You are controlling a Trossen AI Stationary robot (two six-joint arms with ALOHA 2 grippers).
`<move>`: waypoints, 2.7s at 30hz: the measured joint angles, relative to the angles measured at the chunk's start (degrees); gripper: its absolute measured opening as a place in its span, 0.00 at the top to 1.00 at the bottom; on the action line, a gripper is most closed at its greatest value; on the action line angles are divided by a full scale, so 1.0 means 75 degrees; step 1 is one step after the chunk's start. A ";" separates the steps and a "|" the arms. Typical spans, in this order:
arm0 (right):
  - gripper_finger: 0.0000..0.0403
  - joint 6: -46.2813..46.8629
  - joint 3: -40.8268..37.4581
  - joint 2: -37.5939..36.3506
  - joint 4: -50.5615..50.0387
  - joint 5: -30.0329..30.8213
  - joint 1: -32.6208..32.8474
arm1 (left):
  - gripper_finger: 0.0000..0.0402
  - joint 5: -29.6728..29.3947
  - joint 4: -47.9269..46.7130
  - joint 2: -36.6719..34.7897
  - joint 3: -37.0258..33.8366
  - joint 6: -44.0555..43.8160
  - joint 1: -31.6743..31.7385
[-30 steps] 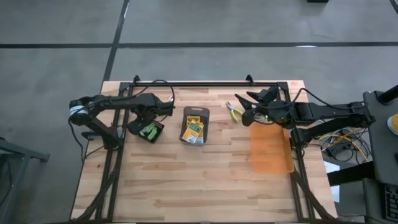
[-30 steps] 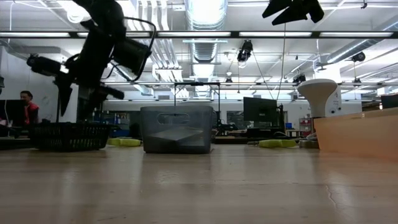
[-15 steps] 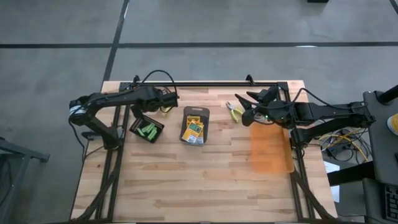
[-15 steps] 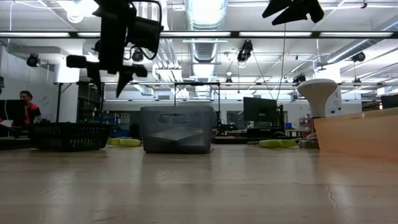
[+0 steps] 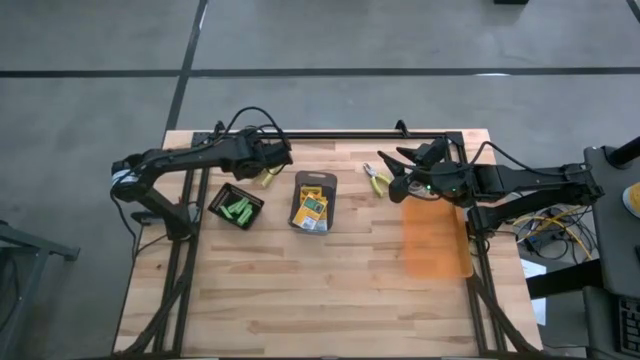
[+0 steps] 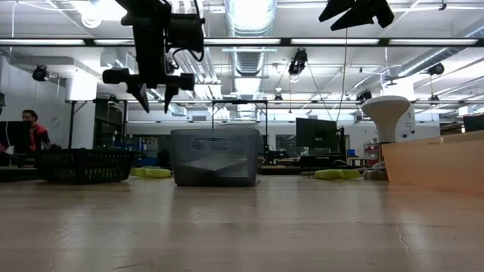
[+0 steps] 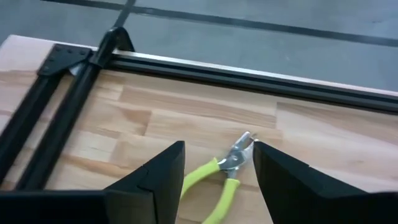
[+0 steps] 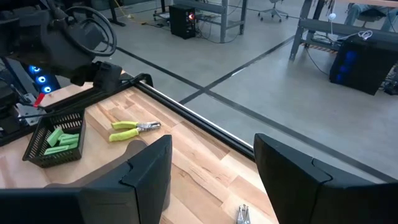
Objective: Pick & Place School Supplies
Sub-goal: Put the left light green hole puncher into the orange bin
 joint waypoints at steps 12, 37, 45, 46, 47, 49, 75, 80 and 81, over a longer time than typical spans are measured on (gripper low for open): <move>0.44 0.0000 0.0000 0.0000 0.0000 -0.0003 0.0003 | 0.51 0.0099 -0.0012 -0.0003 -0.0196 0.0260 0.0001; 0.44 0.0000 0.0000 -0.0001 0.0001 -0.0001 0.0006 | 0.51 0.1428 -0.0373 -0.0006 -0.0920 0.5392 -0.0014; 0.44 0.0000 0.0000 -0.0002 0.0000 -0.0002 0.0006 | 0.51 0.3334 -0.0364 0.0000 -0.1000 0.5773 0.0017; 0.44 0.0000 0.0000 0.0000 0.0000 -0.0003 0.0006 | 0.51 0.3622 -0.0361 0.0000 -0.1000 0.6075 0.0034; 0.44 0.0000 0.0000 -0.0001 0.0000 -0.0003 0.0006 | 0.51 0.3813 -0.0348 0.0000 -0.1000 0.6316 0.0053; 0.44 0.0000 0.0000 0.0000 0.0000 -0.0003 0.0006 | 0.51 0.3938 -0.0330 0.0000 -0.1000 0.6611 0.0098; 0.44 0.0000 0.0000 0.0000 0.0000 0.0000 0.0003 | 0.51 0.6052 0.0650 0.0038 -0.0483 1.0299 0.3414; 0.44 0.0000 0.0000 -0.0001 0.0003 -0.0003 0.0003 | 0.51 0.6004 0.0668 0.0069 -0.0537 1.0785 0.3389; 0.44 0.0000 0.0000 0.0000 0.0000 -0.0003 0.0003 | 0.51 0.5987 0.0697 0.0076 -0.0588 1.0788 0.3390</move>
